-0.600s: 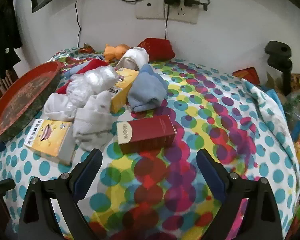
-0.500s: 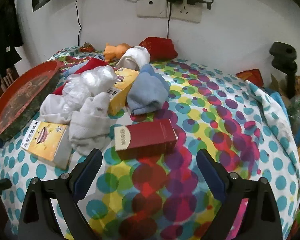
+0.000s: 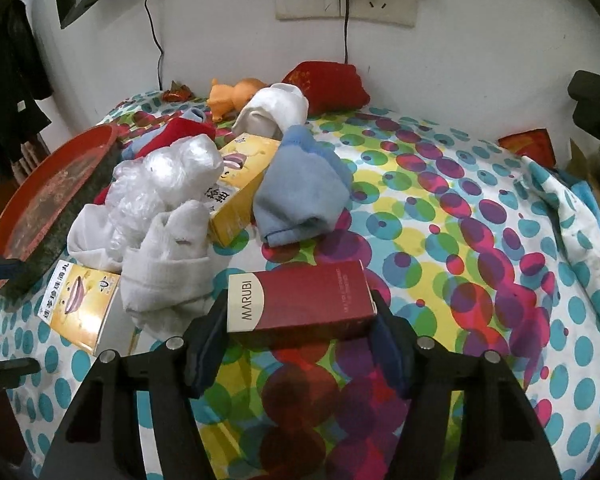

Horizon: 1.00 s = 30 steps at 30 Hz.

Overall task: Organize objects
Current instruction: 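Grasp the yellow medicine box with the left gripper while the right gripper grasps the red MARUBI box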

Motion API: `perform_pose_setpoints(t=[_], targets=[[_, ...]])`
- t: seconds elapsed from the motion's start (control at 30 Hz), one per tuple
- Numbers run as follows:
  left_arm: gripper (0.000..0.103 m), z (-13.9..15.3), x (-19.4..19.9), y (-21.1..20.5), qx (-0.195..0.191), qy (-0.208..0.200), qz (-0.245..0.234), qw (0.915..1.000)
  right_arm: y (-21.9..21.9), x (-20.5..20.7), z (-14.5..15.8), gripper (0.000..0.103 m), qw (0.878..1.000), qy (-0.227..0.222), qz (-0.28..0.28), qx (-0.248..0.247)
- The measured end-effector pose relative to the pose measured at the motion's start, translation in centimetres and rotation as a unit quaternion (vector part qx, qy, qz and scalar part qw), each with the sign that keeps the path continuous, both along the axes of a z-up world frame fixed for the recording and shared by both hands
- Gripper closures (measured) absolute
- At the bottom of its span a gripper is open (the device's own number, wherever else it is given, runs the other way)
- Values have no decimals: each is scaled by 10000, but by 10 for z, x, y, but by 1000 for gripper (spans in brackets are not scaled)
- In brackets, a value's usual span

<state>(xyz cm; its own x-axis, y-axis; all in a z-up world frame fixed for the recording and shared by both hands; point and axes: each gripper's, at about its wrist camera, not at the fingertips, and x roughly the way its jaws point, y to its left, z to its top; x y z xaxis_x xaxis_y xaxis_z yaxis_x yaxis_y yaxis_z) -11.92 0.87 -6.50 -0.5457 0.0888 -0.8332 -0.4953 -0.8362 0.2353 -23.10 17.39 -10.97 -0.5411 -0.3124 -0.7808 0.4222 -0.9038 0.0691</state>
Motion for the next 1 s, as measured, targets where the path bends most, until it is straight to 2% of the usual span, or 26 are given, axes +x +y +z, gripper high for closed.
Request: perform_pose_setpoints(t=[0.13, 0.4, 0.6, 0.8, 1.0], targets=[[33, -2, -10, 3, -105, 36, -177, 9998, 1, 1, 0, 41, 10000, -15, -23, -21], [33, -5, -27, 8, -325, -278, -929, 9948, -4, 2, -1, 40, 9999, 19, -20, 143], [33, -8, -50, 6, -66, -812, -1072, 9909, -4, 2, -1, 40, 9999, 24, -17, 150], [33, -22, -56, 14, -156, -1055, -1172, 9874, -5, 3, -3, 40, 9999, 30, -19, 156], [33, -27, -46, 20, -58, -832, -1011, 9914, -6, 3, -5, 40, 9997, 49, -17, 231]])
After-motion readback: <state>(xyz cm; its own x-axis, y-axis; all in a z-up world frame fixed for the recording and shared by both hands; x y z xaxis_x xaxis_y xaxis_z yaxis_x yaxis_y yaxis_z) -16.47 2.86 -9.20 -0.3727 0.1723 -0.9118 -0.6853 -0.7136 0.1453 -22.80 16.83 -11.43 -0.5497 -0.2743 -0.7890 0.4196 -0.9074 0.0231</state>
